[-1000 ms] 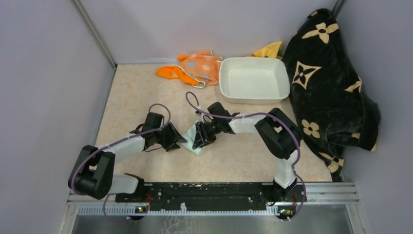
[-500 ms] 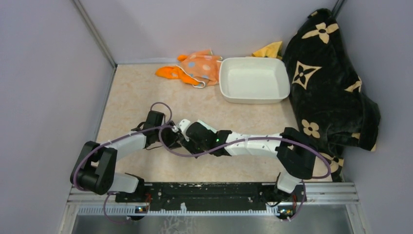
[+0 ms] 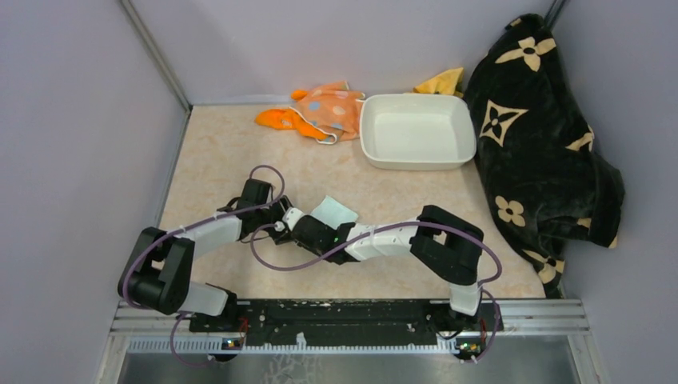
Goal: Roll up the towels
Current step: Roll the towel at the center of the board, then pick up the towel at the center of the board, then place the towel in the bin.
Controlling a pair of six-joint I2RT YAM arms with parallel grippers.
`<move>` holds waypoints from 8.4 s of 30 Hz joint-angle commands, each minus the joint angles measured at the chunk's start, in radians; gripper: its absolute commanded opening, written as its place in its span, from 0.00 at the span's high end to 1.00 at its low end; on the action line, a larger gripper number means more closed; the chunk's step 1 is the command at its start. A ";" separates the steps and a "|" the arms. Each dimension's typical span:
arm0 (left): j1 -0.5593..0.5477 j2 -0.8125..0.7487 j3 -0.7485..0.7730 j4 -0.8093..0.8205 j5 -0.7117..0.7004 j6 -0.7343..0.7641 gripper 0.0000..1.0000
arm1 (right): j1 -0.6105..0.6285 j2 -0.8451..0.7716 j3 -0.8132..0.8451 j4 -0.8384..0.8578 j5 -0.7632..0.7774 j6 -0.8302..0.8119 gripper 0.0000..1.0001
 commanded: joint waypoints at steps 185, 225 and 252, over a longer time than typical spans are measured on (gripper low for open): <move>0.249 -0.083 0.193 -0.304 -0.256 0.372 0.21 | -0.307 -0.192 0.150 -0.368 -0.199 0.044 1.00; 0.254 -0.115 0.161 -0.265 -0.226 0.534 0.21 | -0.755 0.555 1.149 -0.530 -0.021 0.321 1.00; 0.254 -0.088 0.165 -0.272 -0.198 0.532 0.20 | -0.803 0.491 1.001 -0.498 -0.223 0.476 0.49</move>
